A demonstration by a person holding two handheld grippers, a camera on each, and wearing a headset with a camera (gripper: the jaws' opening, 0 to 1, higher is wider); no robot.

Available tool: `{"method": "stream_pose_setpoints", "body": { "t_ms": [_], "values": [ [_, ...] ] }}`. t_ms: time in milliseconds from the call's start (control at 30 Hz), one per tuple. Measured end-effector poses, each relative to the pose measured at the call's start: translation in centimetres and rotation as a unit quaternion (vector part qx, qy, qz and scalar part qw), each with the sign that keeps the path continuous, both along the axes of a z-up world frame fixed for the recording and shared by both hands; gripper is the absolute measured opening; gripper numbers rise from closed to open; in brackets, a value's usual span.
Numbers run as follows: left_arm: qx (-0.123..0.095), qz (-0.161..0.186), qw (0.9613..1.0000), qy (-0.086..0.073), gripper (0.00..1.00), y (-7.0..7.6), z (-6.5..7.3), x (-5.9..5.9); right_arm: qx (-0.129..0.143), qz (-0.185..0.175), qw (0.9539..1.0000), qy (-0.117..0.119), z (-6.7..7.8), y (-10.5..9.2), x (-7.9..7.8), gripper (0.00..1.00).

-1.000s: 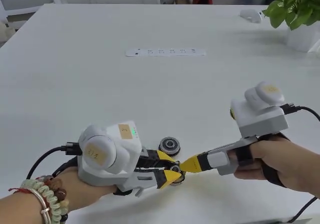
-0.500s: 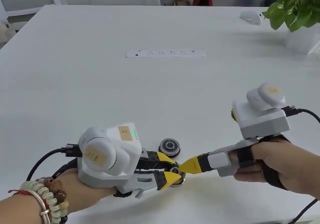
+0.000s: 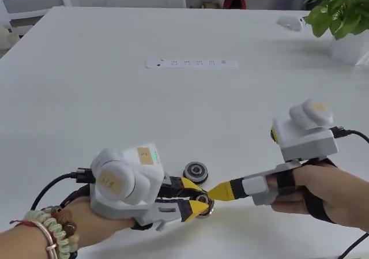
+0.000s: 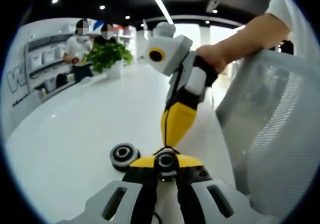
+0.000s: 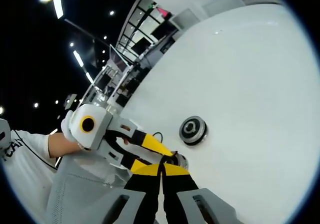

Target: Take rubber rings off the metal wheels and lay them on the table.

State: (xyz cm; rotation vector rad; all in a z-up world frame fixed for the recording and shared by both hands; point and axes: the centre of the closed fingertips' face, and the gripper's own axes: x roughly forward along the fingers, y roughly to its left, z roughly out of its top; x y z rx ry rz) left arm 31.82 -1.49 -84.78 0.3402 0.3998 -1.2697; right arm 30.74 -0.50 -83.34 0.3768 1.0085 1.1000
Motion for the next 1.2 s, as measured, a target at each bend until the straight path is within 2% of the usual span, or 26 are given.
{"method": "stream_pose_setpoints", "body": {
  "t_ms": [400, 633, 933, 1200],
  "values": [
    [0.003, 0.003, 1.0000, 0.001, 0.15, 0.0, 0.0, -0.1, -0.017, -0.007, 0.9998, -0.003, -0.6, -0.5, 0.4, 0.00],
    [0.007, -0.002, 1.0000, 0.001, 0.14, 0.2, 0.0, -0.2, -0.015, -0.014, 0.9998, 0.002, -0.6, -1.0, 0.7, 0.00],
    [0.016, -0.006, 0.9998, -0.007, 0.14, 0.2, 0.0, -0.3, -0.019, -0.013, 0.9997, -0.005, -0.5, -1.0, 0.7, 0.00],
    [0.019, -0.005, 0.9998, -0.006, 0.14, 0.4, 0.0, -0.3, -0.020, -0.018, 0.9996, -0.005, -0.5, -1.0, 0.8, 0.00]
  ]
}}
